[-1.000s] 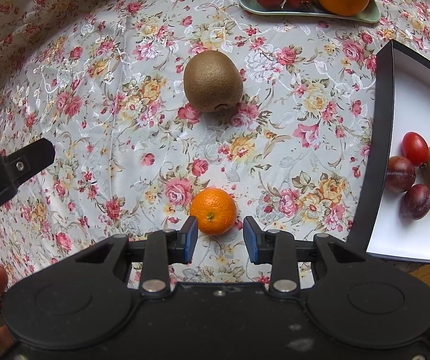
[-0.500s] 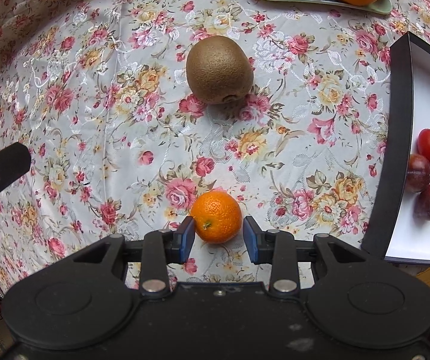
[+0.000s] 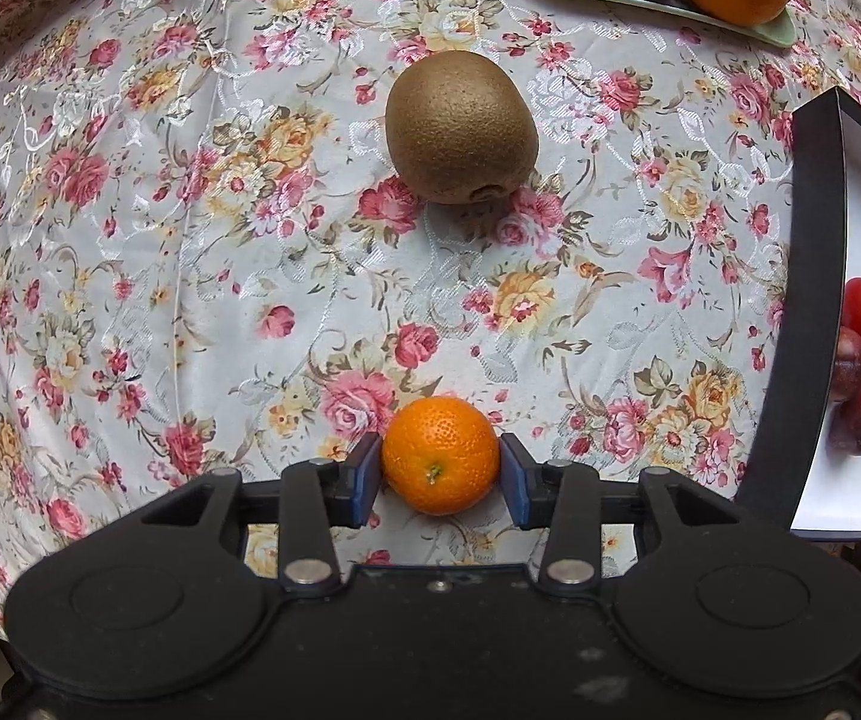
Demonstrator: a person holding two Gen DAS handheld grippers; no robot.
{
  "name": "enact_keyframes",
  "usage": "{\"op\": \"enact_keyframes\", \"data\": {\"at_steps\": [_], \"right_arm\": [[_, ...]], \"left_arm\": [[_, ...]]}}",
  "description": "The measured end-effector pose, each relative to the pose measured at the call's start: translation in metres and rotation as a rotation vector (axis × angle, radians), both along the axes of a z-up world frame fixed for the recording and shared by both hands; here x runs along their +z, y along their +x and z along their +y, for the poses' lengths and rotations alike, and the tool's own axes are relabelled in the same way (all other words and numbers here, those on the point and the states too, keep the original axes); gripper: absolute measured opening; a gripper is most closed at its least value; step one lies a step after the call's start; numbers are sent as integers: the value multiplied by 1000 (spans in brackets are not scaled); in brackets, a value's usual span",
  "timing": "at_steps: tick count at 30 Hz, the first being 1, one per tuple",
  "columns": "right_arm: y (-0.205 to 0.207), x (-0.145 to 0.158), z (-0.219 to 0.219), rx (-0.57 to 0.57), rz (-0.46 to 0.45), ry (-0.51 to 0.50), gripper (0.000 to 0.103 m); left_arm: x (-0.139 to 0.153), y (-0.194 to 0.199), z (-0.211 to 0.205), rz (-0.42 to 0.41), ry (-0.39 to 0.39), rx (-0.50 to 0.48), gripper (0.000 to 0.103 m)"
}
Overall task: Organize fruits
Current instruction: 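Close the left tool on the kiwi while the right tool lifts the mandarin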
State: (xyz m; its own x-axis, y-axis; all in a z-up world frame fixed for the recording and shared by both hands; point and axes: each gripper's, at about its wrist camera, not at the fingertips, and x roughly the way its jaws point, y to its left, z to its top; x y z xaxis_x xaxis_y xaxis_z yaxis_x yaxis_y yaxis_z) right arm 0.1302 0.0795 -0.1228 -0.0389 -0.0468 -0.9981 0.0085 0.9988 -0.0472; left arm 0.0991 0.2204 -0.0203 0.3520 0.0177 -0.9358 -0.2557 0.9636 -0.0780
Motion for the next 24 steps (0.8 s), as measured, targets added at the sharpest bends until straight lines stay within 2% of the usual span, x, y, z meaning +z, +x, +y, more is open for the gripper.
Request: {"op": "enact_keyframes", "data": {"at_steps": [4,9,18,24], "right_arm": [[-4,2,6,20,-21,8,41],[5,13,-1,-13,-19,58,41],[34,37,-35,-89,-58,117,41],[49,56,-72,-146,-92,134,41]], "left_arm": [[0,2,-4,1,7,-15,60],[-3,8,-8,11,29,-24,60],[-4,29,-23,13,37,-49,60],[-8,47,-50,21,53,-102,60]]}}
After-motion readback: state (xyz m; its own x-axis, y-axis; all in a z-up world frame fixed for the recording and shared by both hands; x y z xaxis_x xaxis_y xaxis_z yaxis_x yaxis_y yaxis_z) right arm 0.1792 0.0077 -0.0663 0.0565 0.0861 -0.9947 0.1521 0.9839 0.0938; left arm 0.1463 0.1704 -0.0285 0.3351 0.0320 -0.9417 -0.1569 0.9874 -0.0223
